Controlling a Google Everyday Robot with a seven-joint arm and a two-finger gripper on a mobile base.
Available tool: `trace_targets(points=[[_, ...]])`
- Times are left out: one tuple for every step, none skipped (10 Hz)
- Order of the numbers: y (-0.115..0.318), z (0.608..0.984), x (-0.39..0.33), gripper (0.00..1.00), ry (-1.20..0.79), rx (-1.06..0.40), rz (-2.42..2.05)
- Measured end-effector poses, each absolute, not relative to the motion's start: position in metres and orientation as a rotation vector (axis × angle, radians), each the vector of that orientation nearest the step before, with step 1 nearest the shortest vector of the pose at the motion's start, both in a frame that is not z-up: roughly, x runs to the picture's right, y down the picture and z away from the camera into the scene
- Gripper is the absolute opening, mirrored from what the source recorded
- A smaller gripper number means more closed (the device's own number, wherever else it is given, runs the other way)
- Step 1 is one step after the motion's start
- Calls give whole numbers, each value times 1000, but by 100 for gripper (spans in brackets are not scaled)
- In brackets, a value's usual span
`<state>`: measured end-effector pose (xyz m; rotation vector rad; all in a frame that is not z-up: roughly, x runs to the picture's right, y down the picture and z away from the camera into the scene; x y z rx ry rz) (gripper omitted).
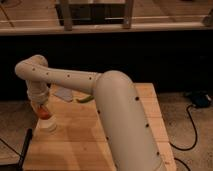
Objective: Place apple in paper cup
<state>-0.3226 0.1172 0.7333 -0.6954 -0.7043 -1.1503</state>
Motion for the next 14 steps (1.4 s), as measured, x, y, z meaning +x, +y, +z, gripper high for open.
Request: trace_targets(points=[[118,733,-323,39,-706,-696,-1152],[119,732,-323,47,-708,-697,-1154],[121,732,-324,61,-710,-700,-1156],[121,732,-323,70,-712,-698,-1155],[122,732,-324,76,-714,-696,-1153],[122,732,-325,80,-717,-694,-1152],[122,733,-325,80,-717,-692,-1151],[122,733,-324,80,-718,-692,-1152],[121,732,-324,80,-719,-691,-1153],[121,733,-324,80,-719,-690,-1154],[120,732,-325,80,-721,-689,-1154],[120,732,-325,80,-724,-688,-1154],[119,733,-326,80,-727,-688,-1155],[119,732,-325,80,-727,-691,-1157]])
